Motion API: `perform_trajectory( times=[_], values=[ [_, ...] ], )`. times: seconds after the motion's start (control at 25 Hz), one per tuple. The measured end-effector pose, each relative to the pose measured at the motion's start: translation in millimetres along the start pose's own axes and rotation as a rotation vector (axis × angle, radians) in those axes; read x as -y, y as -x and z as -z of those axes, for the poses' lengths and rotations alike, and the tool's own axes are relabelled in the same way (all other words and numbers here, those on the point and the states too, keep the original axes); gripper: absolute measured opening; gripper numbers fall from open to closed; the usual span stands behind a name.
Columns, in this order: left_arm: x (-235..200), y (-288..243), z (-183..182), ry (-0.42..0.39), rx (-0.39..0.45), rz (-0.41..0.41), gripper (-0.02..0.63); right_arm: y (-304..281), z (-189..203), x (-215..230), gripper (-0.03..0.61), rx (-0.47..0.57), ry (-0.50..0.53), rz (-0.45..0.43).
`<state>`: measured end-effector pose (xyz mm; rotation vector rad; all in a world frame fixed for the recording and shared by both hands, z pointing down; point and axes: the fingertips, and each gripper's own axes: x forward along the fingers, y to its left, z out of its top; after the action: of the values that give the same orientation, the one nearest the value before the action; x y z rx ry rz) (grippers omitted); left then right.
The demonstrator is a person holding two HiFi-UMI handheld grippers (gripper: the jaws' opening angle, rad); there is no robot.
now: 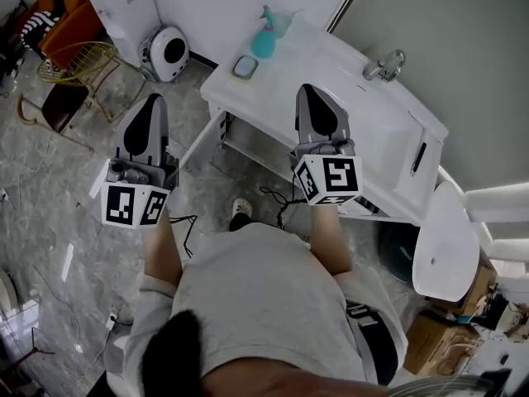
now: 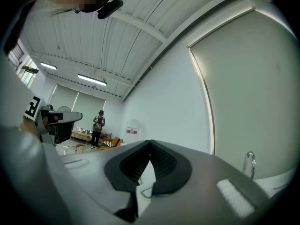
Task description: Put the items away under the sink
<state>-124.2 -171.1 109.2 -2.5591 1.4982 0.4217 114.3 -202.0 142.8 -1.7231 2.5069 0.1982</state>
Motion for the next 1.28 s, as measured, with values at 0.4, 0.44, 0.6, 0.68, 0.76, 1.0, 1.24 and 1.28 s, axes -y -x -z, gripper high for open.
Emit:
perform_trajectory(
  times=[0.4,0.44,0.6,0.68,0.76,1.0,1.24,1.28],
  values=[
    [-19.8,-66.1,37.5,0.006,-0.020,-0.024,0.008,-88.6,48.6,22.1,0.012,-0.103,0.035,-0.157],
    [-21.3,-68.2,41.8,0.008,-0.031,-0.026,0.008,-95.5,56.5,19.3,0.012,-0.127,0.043,-0.185],
    [-28.5,-77.0,55.6,0.018,-0.060,-0.027,0.008,-120.1,94.8,3.4,0.011,-0.239,0.088,-0.304],
    [-35.3,-82.8,62.2,0.023,-0.074,-0.022,0.008,-132.3,117.9,-4.3,0.012,-0.296,0.109,-0.349],
    [-43.1,-88.7,67.5,0.030,-0.085,-0.014,0.008,-142.8,140.9,-12.1,0.011,-0.351,0.122,-0.389],
    [-69.1,-106.9,83.9,0.053,-0.110,0.010,0.008,-165.0,211.9,-30.6,0.012,-0.509,0.175,-0.474],
    [-99.4,-116.1,98.1,0.076,-0.133,0.027,0.008,-174.6,279.9,-37.2,0.012,-0.654,0.254,-0.504],
    [-104.9,-117.5,100.7,0.080,-0.136,0.028,0.008,-176.9,288.2,-37.6,0.014,-0.671,0.261,-0.503]
  ],
)
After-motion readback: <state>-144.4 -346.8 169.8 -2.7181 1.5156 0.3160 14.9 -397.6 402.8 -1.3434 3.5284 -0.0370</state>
